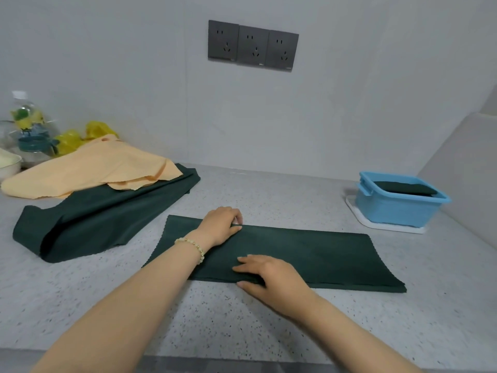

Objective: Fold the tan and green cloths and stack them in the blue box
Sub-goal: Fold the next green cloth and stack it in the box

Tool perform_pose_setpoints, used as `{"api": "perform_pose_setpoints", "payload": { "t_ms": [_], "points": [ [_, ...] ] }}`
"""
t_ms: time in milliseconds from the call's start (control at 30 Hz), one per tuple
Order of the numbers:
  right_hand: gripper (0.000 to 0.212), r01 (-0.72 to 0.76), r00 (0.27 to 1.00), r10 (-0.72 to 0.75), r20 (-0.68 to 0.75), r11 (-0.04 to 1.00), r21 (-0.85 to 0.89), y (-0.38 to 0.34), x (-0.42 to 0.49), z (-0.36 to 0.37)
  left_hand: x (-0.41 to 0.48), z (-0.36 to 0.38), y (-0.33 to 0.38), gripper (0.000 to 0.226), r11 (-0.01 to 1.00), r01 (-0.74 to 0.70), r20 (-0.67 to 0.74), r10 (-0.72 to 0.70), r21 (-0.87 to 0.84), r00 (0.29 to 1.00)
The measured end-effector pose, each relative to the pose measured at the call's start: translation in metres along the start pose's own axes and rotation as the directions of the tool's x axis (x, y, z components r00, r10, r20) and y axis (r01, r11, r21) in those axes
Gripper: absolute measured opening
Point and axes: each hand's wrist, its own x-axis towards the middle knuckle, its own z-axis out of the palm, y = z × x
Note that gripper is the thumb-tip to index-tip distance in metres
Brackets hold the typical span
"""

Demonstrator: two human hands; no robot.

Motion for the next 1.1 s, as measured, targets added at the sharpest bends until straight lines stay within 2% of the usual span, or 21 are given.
{"api": "perform_pose_setpoints", "payload": {
  "t_ms": [133,300,400,567,700,800,933,1033,1100],
  "points": [
    [0.033,0.103,0.993,-0.108,-0.054,0.991,-0.084,0.001,-0.002,0.0,-0.003,-0.006,-0.007,0.006,0.997,0.055,-0.043,-0.058,-0.061,0.997],
    [0.019,0.131,0.972,-0.156,-0.173,0.98,-0.148,0.022,-0.007,-0.006,-0.013,-0.016,-0.019,0.004,0.987,0.142,-0.068,-0.147,-0.07,0.987],
    [0.024,0.017,0.986,-0.054,-0.161,0.974,-0.224,0.056,-0.011,-0.017,-0.021,-0.016,-0.021,0.01,0.955,0.182,-0.042,-0.197,-0.236,0.98],
    [0.025,-0.151,0.962,0.103,-0.254,0.972,-0.178,0.109,-0.019,-0.033,-0.036,0.0,0.002,0.027,0.87,0.123,-0.01,-0.146,-0.477,0.989],
    [0.027,-0.191,0.954,0.144,-0.265,0.968,-0.161,0.124,-0.027,-0.037,-0.041,0.018,0.017,0.028,0.844,0.103,-0.053,-0.154,-0.526,0.987],
    [0.028,-0.125,0.95,0.065,-0.305,0.976,-0.18,0.123,-0.034,-0.039,-0.046,0.018,0.015,0.027,0.884,0.058,-0.098,-0.117,-0.463,0.988],
    [0.036,0.007,0.939,-0.105,-0.326,0.958,-0.288,0.115,-0.047,-0.047,-0.059,0.005,0.004,0.031,0.973,-0.16,-0.143,0.137,-0.164,0.98],
    [0.041,0.076,0.932,-0.196,-0.304,0.928,-0.365,0.111,-0.054,-0.048,-0.063,-0.001,0.0,0.039,0.942,-0.328,-0.086,0.333,0.064,0.939],
    [0.043,0.103,0.93,-0.222,-0.293,0.922,-0.372,0.111,-0.055,-0.047,-0.063,-0.004,0.006,0.038,0.876,-0.444,-0.09,0.466,0.19,0.88]
  ]
}}
